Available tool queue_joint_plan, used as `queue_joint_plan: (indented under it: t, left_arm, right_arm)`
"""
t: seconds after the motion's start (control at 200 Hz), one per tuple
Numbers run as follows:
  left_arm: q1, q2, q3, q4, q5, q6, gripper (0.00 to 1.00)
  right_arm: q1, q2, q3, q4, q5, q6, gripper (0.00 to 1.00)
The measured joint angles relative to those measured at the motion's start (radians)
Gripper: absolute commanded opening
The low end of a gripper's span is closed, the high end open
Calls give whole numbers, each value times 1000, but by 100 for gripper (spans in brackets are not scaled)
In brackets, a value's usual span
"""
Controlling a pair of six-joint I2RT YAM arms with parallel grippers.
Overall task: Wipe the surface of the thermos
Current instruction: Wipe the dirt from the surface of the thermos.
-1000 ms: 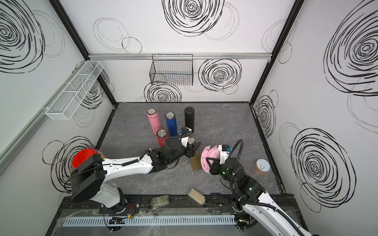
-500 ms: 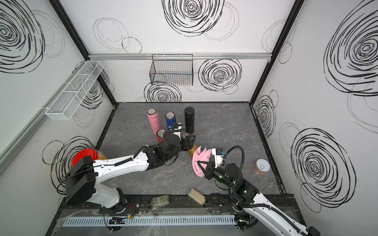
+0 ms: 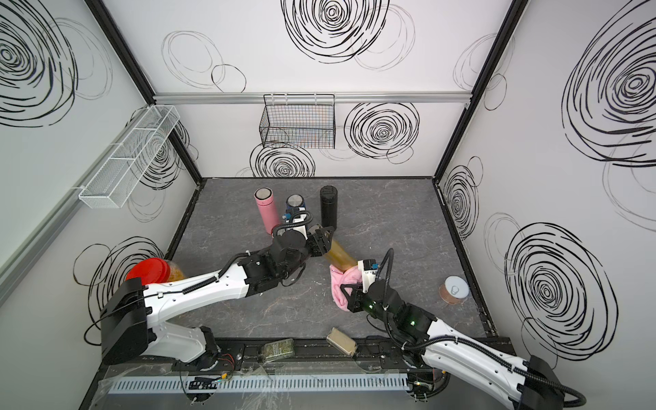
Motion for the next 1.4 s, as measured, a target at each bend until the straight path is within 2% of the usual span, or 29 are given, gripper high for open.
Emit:
queue_joint_plan:
  t: [0.175,0.305,0.51,0.656,0.801,0.951,1.031,1.216,1.401]
  left_arm:
    - [1,-60,-4,3,-18,0,0]
    - [1,-67,-8,15,-17,0,0]
    - [11,-67,-41,43,-2,-11,0]
    - [15,-67,-53,46,8,-15,0]
    - [20,-67,-53,60,22,-16,0]
    - [24,-67,-54,73,38,-19,0]
    - [27,-67,-56,76,45,-22,0]
    - [33,-67,-72,83,53,-27,0]
    - [46,-67,-82,99,54,-36,0]
  right_arm:
    - [-18,-251,-43,-132,80,12,0]
    - [-85,-330,-43,-162,76,6,0]
    - [-211,-327,-43,-165,28,-29,0]
    - [-256,-319,-43,-145,2,-48,0]
    - [-262,-192,-57,-42,-80,-49,0]
    - [-262,-85,-52,-71,-122,-41,0]
    - [-263,-113,-47,-110,-112,-42,0]
    - [-294,-300,-33,-126,-72,-63,0]
    - [-331,-232,-3,-66,-145,-85,0]
